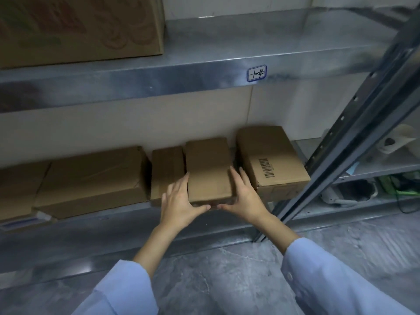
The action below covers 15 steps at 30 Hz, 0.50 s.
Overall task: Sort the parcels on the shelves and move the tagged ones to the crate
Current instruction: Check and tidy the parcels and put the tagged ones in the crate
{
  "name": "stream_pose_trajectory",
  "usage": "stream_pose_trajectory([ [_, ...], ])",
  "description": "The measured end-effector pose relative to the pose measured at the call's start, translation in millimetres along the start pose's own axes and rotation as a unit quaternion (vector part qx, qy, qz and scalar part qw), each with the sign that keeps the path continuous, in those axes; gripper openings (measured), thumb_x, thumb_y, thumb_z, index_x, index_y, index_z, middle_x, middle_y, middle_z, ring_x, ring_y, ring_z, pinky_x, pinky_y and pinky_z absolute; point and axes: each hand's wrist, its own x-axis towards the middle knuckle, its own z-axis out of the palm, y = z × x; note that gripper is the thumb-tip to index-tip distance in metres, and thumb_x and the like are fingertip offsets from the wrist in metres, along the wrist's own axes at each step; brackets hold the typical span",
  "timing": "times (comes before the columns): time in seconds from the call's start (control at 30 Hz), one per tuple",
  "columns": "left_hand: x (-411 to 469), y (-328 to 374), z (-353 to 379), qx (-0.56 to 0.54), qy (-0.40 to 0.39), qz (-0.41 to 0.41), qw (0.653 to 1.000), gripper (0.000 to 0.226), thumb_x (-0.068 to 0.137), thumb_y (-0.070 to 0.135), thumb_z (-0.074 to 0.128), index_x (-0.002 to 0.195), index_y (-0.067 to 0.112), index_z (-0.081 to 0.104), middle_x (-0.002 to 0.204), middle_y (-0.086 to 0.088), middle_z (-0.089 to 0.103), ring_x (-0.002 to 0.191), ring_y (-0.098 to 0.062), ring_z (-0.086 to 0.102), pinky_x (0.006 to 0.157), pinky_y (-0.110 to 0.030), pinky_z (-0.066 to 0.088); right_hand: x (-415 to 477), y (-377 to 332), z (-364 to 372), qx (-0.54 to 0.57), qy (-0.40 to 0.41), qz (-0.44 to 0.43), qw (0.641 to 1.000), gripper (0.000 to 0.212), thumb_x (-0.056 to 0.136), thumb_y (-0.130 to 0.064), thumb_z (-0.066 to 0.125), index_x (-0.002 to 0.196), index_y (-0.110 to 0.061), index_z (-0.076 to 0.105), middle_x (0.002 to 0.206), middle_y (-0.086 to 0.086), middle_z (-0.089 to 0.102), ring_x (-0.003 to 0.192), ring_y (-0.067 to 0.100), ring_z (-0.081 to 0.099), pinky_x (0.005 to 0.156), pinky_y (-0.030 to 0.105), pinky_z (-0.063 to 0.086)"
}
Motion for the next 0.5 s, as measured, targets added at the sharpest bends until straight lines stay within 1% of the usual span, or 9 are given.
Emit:
stream_pose_trajectory([
  [0.03, 2, -2, 1, -0.001, 0.000, 0.001, 1.000, 0.113, 0.062, 0.065, 0.077, 0.153, 0.027, 0.022, 0.152, 0.007, 0.037, 0.132, -0.019, 0.030, 0.101, -0.034, 0.028, 1, 2, 2, 0.009, 0.003, 0.011, 1.000, 0.120, 0.068, -0.036, 0.087, 0.157, -0.021, 0.007, 0.164, 0.005, 0.009, 0.150, 0.019, 0.011, 0.117, 0.035, 0.024],
  [0.07, 3, -4, 2, -0.001, 0.000, 0.001, 1.000, 0.114, 0.061, 0.064, 0.078, 0.153, 0.027, 0.021, 0.151, 0.007, 0.038, 0.131, -0.020, 0.030, 0.100, -0.034, 0.028, 2, 4, 4, 0.020, 0.006, 0.014, 1.000, 0.121, 0.067, -0.035, 0.088, 0.157, -0.019, 0.008, 0.163, 0.006, 0.014, 0.150, 0.018, 0.013, 0.117, 0.031, 0.023],
  [0.1, 5, -5, 3, 0.000, 0.002, 0.003, 1.000, 0.115, 0.061, 0.064, 0.078, 0.153, 0.027, 0.021, 0.151, 0.007, 0.038, 0.130, -0.021, 0.030, 0.099, -0.034, 0.028, 3, 6, 5, 0.033, 0.011, 0.013, 0.999, 0.120, 0.066, -0.033, 0.089, 0.156, -0.018, 0.010, 0.161, 0.005, 0.020, 0.148, 0.013, 0.016, 0.116, 0.024, 0.022],
  [0.17, 8, -7, 4, -0.001, 0.006, 0.007, 1.000, 0.115, 0.060, 0.064, 0.078, 0.153, 0.027, 0.021, 0.151, 0.008, 0.039, 0.128, -0.021, 0.030, 0.097, -0.032, 0.027, 5, 9, 7, 0.056, 0.026, 0.006, 0.998, 0.121, 0.063, -0.028, 0.091, 0.154, -0.023, 0.011, 0.152, -0.006, 0.031, 0.137, -0.003, 0.021, 0.108, 0.006, 0.017],
  [0.2, 9, -8, 4, -0.004, 0.008, 0.008, 1.000, 0.115, 0.060, 0.064, 0.078, 0.153, 0.027, 0.021, 0.151, 0.008, 0.039, 0.128, -0.022, 0.031, 0.096, -0.031, 0.027, 6, 9, 6, 0.064, 0.033, 0.006, 0.997, 0.122, 0.062, -0.027, 0.092, 0.154, -0.025, 0.012, 0.144, -0.012, 0.033, 0.132, -0.007, 0.022, 0.105, 0.003, 0.016],
  [0.27, 11, -9, 5, -0.008, 0.012, 0.008, 1.000, 0.115, 0.060, 0.063, 0.079, 0.152, 0.026, 0.023, 0.150, 0.007, 0.040, 0.128, -0.022, 0.031, 0.095, -0.031, 0.026, 10, 8, 5, 0.076, 0.037, 0.011, 0.996, 0.119, 0.059, -0.027, 0.093, 0.153, -0.022, 0.019, 0.141, -0.012, 0.036, 0.132, -0.003, 0.027, 0.108, 0.012, 0.022],
  [0.33, 12, -10, 6, -0.011, 0.018, 0.007, 1.000, 0.114, 0.059, 0.062, 0.080, 0.152, 0.025, 0.025, 0.148, 0.006, 0.043, 0.127, -0.022, 0.032, 0.095, -0.032, 0.026, 14, 7, 5, 0.088, 0.035, 0.005, 0.995, 0.111, 0.059, -0.025, 0.094, 0.149, -0.020, 0.029, 0.144, -0.003, 0.043, 0.134, 0.006, 0.036, 0.113, 0.024, 0.030],
  [0.4, 12, -9, 7, -0.019, 0.028, 0.008, 0.999, 0.113, 0.059, 0.060, 0.081, 0.151, 0.024, 0.028, 0.146, 0.005, 0.044, 0.126, -0.022, 0.032, 0.095, -0.031, 0.026, 15, 7, 3, 0.091, 0.034, 0.003, 0.995, 0.109, 0.059, -0.024, 0.094, 0.148, -0.017, 0.032, 0.146, 0.002, 0.044, 0.137, 0.012, 0.038, 0.115, 0.032, 0.032],
  [0.5, 10, -8, 7, -0.036, 0.034, 0.009, 0.999, 0.112, 0.058, 0.058, 0.082, 0.151, 0.024, 0.030, 0.147, 0.007, 0.044, 0.126, -0.020, 0.032, 0.093, -0.028, 0.025, 13, 7, 1, 0.094, 0.039, 0.001, 0.995, 0.111, 0.059, -0.021, 0.094, 0.149, -0.017, 0.030, 0.146, 0.002, 0.045, 0.137, 0.015, 0.039, 0.115, 0.032, 0.032],
])
